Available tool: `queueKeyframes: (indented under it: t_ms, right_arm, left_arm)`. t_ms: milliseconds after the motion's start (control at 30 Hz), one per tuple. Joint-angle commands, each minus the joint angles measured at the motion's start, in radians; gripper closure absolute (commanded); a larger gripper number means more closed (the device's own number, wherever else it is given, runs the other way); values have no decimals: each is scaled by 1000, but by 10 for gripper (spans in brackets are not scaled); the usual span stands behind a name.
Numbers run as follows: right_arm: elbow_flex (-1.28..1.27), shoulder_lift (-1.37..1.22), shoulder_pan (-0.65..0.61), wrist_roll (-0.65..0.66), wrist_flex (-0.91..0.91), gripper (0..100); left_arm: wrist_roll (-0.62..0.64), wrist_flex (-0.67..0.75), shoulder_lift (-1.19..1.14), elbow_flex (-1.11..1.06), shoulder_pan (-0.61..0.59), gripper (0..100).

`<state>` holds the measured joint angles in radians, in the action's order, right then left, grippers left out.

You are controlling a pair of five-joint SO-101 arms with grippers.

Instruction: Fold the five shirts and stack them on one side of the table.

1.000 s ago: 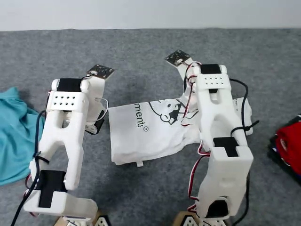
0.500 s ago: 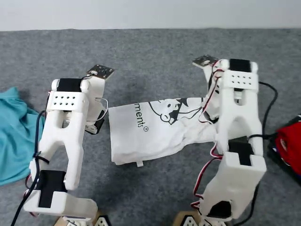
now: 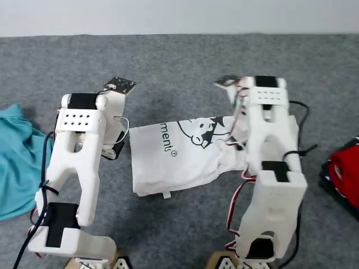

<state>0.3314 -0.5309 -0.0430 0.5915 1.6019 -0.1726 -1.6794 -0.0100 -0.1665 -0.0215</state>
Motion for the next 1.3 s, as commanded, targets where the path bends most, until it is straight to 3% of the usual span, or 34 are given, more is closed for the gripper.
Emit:
queueKeyframes:
  t_ms: [0,500,700,1267]
  right_arm:
    - [37,15,-76,-21,-44,988]
    - [114,120,-130,-60,81,988]
    - [112,76,-179,-60,82,988]
    - [95,-180,-76,-52,183,988]
  left_arm:
    - [-2,8,38,38,9,996]
    - [0,12,38,38,11,996]
    - [0,6,38,38,81,996]
    - [0,6,38,38,80,996]
